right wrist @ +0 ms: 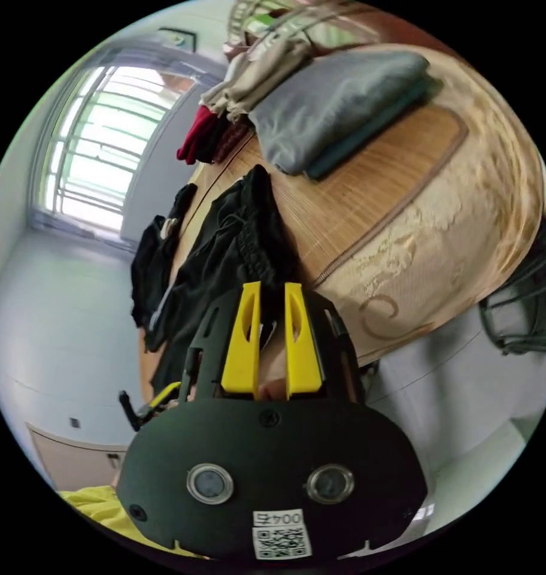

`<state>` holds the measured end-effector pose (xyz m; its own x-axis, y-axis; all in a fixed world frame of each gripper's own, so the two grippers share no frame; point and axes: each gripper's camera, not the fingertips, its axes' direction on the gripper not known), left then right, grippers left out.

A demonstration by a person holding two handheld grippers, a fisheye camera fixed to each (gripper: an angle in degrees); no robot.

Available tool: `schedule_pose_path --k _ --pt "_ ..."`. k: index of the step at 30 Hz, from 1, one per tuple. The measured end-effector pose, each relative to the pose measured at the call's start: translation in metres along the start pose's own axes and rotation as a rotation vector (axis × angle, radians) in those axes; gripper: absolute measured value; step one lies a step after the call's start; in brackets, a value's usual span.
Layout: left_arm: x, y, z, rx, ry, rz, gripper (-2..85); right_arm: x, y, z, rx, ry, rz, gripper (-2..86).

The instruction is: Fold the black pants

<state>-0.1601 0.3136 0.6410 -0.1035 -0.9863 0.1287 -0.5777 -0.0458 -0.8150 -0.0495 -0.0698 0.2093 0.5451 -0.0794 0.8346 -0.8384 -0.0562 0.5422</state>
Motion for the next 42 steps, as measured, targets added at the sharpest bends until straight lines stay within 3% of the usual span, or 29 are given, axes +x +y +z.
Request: schedule_pose_path --k 2,6,8,13,17,19,27,30,33,42 --pt "0.003 0.001 0.001 -0.001 0.0 0.002 0.4 -0.019 0.002 -0.007 0.037 0.106 -0.086 6.4" --pt "0.013 0.002 0.002 0.002 -0.022 0.027 0.5 -0.016 0.01 0.017 0.024 0.575 -0.129 4.2" --pt "0.016 0.003 0.002 0.004 -0.025 0.03 0.5 -0.002 0.012 0.027 -0.071 0.535 -0.109 5.0" --pt "0.021 0.005 0.002 0.005 -0.022 0.03 0.5 -0.039 0.025 0.012 0.013 0.227 -0.312 4.2" --pt "0.022 0.006 0.002 0.003 -0.019 0.027 0.6 -0.075 0.021 0.058 -0.139 0.284 -0.463 4.9" --pt "0.022 0.007 0.002 0.003 -0.011 0.022 0.6 -0.073 0.017 0.106 -0.327 0.39 -0.463 5.6" --pt "0.026 0.011 0.0 0.012 -0.038 0.047 0.4 -0.089 0.026 0.086 -0.236 0.207 -0.38 9.5" --pt "0.025 0.011 -0.001 0.012 -0.037 0.042 0.3 -0.106 0.054 0.107 -0.299 0.142 -0.377 11.5" --pt "0.018 0.012 -0.003 0.014 -0.007 0.025 0.2 -0.115 0.08 0.144 -0.353 0.223 -0.357 11.4" --pt "0.008 0.011 -0.008 0.022 0.0 0.024 0.2 -0.133 0.128 0.179 -0.197 0.481 -0.483 8.0"
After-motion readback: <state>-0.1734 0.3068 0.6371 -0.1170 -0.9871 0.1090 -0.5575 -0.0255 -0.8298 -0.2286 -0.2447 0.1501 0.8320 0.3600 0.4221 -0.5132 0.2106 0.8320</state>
